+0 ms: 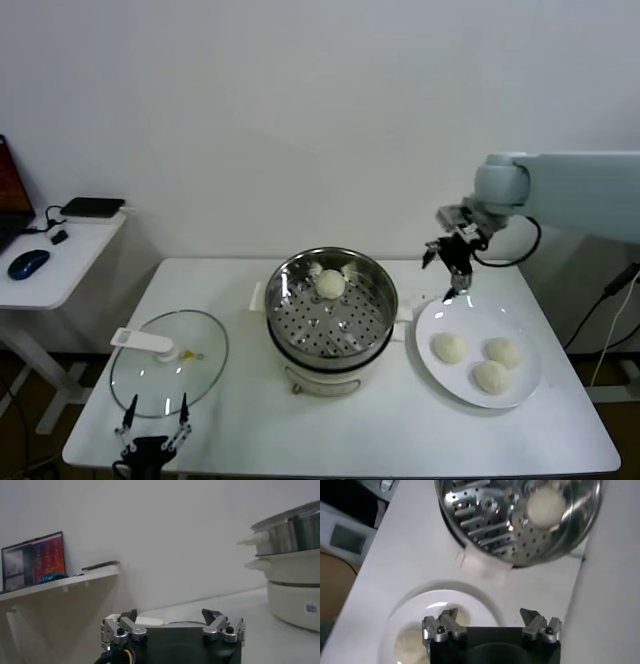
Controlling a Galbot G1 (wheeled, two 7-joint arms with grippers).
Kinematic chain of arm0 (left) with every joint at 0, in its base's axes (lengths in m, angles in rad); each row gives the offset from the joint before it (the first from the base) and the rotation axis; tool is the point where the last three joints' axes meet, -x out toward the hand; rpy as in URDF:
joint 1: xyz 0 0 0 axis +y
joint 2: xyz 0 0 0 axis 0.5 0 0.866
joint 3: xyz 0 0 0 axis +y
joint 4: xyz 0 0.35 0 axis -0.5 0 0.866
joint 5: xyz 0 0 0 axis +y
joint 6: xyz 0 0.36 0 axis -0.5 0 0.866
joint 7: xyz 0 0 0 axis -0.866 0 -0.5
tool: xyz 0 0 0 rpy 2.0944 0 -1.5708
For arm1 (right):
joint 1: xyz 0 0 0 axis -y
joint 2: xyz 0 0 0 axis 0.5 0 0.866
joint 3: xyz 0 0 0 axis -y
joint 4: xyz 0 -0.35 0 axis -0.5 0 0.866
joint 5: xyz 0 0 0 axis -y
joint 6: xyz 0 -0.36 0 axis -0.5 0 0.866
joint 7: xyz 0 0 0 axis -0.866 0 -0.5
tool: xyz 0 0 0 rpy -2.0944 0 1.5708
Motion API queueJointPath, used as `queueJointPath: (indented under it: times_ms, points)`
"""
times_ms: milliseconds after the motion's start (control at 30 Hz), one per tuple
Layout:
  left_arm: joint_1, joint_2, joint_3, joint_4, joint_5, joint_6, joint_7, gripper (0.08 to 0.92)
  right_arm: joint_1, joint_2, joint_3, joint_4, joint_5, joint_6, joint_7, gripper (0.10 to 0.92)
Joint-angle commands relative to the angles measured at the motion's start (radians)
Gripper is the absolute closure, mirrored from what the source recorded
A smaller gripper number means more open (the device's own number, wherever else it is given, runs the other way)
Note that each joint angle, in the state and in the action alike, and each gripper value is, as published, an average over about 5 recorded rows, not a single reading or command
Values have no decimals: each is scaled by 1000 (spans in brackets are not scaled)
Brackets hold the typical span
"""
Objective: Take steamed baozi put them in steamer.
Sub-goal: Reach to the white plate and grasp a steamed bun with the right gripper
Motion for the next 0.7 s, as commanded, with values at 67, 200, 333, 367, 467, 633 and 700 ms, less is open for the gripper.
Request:
queueJointPath:
  times_ms: [67, 200, 333, 367, 467, 633, 700]
  points:
    - [1, -23, 0, 7, 15, -2, 1, 177, -212, -144, 102, 32, -104, -205, 71, 203]
    - [1, -23, -4, 12, 17, -3, 0, 177, -317, -154, 178, -12, -144, -207, 84, 203]
    - [0, -23, -6, 16, 17, -3, 1, 177, -406, -148, 240, -56, -172, -209, 94, 203]
    - [0, -23, -6, 16, 17, -4, 1, 177, -425, -147, 255, -67, -176, -208, 95, 203]
    - [0, -23, -8, 18, 18, -4, 1, 177, -478, -139, 305, -102, -189, -204, 102, 203]
    - [-1, -23, -12, 22, 22, -5, 1, 177, -525, -118, 348, -150, -209, -195, 102, 203]
    - [-2, -23, -13, 24, 22, -6, 0, 177, -538, -112, 360, -161, -219, -192, 101, 203]
